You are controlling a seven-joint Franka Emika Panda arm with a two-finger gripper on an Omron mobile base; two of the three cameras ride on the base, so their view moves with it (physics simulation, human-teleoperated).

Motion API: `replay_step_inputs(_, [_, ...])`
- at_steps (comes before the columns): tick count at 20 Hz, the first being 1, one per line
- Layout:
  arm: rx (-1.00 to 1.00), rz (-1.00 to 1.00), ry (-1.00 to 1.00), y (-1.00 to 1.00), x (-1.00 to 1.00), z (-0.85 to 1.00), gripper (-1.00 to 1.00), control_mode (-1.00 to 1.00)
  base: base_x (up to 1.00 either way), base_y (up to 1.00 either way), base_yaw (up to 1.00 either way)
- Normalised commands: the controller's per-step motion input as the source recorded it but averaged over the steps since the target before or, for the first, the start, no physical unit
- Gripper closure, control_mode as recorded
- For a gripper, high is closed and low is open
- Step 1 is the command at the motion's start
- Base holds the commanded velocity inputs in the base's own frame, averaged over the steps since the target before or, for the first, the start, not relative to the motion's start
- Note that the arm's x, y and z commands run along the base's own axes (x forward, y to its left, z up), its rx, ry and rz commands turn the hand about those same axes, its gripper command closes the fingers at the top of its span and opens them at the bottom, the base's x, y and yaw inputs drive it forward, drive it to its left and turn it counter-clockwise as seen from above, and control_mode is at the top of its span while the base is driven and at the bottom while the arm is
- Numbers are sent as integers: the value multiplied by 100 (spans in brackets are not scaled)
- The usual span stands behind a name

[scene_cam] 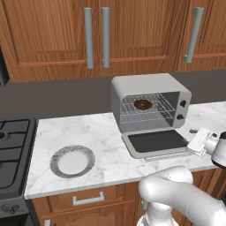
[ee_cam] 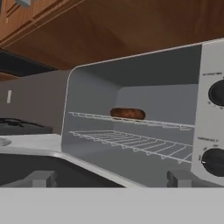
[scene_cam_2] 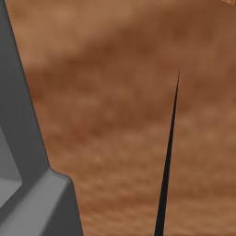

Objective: Pick up the bagel from the plate, place it on the toaster oven rack, close the door, and set the timer.

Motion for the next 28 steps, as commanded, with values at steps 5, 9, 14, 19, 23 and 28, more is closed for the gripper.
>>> replay_step_inputs(5, [-1,0,0,-19,8,-28,-100,-100,0,0,0])
replay_step_inputs(9, [0,0,4,-31,1,-24,-100,-100,0,0,0])
replay_step_inputs(14, [-2,0,11,-38,0,-29,-100,-100,0,0,0])
replay_step_inputs(19, [-5,6,10,-51,1,-23,-100,-100,0,0,0])
replay_step_inputs(23, [-4,7,13,-65,0,-17,-100,-100,0,0,0])
replay_step_inputs(28, [-6,10,8,-69,-1,-17,-100,-100,0,0,0])
